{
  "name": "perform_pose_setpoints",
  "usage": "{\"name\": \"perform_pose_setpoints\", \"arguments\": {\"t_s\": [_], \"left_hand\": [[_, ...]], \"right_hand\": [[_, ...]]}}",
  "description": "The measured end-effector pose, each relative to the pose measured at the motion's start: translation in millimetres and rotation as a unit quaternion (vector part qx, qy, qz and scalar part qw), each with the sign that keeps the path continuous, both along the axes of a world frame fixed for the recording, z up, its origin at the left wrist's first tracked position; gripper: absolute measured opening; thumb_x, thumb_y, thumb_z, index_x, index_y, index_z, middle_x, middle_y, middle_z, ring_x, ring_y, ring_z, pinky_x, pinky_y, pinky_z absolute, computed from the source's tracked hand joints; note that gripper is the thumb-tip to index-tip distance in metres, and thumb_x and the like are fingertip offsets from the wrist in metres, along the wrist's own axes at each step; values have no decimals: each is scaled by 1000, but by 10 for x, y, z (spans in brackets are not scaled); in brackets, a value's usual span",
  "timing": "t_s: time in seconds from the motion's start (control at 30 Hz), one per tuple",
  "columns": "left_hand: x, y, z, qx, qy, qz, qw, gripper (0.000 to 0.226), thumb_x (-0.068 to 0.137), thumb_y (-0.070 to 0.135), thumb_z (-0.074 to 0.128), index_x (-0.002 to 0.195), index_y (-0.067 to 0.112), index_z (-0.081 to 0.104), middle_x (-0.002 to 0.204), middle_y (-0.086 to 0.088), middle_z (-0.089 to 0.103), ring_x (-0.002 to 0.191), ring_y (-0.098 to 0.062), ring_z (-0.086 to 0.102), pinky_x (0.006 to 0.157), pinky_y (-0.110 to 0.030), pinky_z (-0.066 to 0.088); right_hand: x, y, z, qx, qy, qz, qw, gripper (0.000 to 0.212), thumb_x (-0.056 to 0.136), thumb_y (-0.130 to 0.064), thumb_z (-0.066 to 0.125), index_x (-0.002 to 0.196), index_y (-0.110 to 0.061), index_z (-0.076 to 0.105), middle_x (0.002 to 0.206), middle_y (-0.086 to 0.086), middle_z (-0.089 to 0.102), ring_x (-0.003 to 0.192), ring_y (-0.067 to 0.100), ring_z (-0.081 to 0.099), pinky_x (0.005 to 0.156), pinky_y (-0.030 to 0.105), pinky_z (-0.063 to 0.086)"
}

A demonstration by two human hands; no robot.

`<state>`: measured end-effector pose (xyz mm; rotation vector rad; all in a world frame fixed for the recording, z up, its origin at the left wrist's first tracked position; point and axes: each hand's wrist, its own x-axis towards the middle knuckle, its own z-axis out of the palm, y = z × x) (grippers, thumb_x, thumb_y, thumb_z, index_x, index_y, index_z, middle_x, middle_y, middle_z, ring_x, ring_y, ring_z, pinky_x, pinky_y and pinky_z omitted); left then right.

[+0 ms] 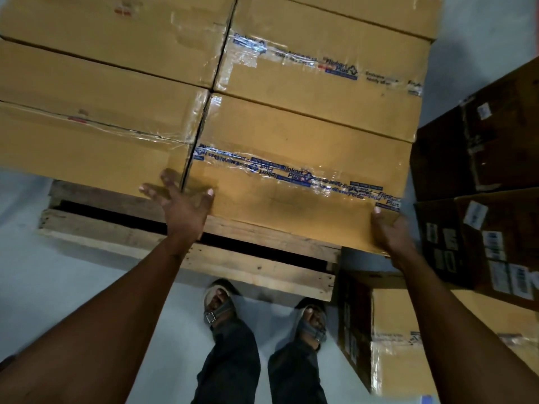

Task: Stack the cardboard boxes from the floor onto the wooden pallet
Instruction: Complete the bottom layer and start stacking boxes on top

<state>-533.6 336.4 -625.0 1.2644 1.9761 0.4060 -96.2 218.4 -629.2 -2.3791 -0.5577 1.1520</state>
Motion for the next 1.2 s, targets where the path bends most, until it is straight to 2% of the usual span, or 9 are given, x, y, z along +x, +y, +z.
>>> {"name": "perform_pose_setpoints", "arguments": {"t_s": [0.07,0.13,0.2,0.3,0.47,0.6,0.77,1.03,1.2], "left_hand": [[17,-107,35,21,18,0,1000,119,92,48,75,166,15,-11,160,-37,-32,152,-60,-13,120,-54,27],[151,-251,164,28,46,-12,998,114,94,39,75,166,14,-10,164,-34,-27,155,-56,-2,118,-62,34],[405,-362,399,24,84,-51,995,111,95,34,74,167,13,-7,168,-31,-18,158,-49,3,119,-63,34],[811,-427,893,45,79,-162,983,110,96,35,72,167,17,-10,172,-23,-12,160,-41,6,123,-57,29],[1424,-433,2216,98,93,-370,919,101,99,43,66,168,18,-2,175,-8,-11,162,-28,-2,129,-52,17],[1799,-677,3431,148,86,-461,871,92,104,45,56,168,18,-6,173,-5,-22,161,-23,-14,131,-44,5],[1984,-1324,4462,165,42,-483,859,93,104,47,55,168,19,-6,174,2,-19,161,-16,-9,128,-36,6],[2356,-2703,5160,157,12,-491,857,96,101,44,63,168,18,-1,176,0,0,162,-21,9,128,-46,23],[3041,-3478,5441,218,-4,-500,838,95,100,43,64,168,12,5,176,-5,8,160,-25,17,125,-51,27]], "right_hand": [[-10,50,123,3,-28,40,999,89,85,-85,59,150,-25,48,143,3,59,126,26,59,107,58,51],[-52,88,277,-4,-88,103,991,96,87,-88,50,157,-23,40,152,8,53,136,32,53,111,61,46],[-194,153,625,-28,-165,170,971,91,97,-74,50,165,-18,25,165,15,38,150,37,38,120,62,35],[-353,296,1261,-23,-242,261,934,82,107,-52,53,168,-12,16,172,13,25,158,32,24,124,53,24],[-448,317,2601,29,-326,362,873,75,109,-51,47,168,-17,17,175,9,19,161,29,21,128,53,24],[-466,8,3810,56,-354,326,875,68,110,-49,43,167,-18,22,176,9,18,163,29,17,129,52,18],[-480,-843,4960,84,-380,253,886,66,112,-49,37,169,-18,22,176,6,20,163,24,15,130,48,16],[23,-2549,5778,86,-389,191,897,68,111,-54,32,169,-19,22,175,3,23,163,23,17,127,50,18],[558,-3679,5950,82,-401,169,897,71,110,-55,26,169,-16,21,175,6,24,162,26,19,127,52,22]]}}
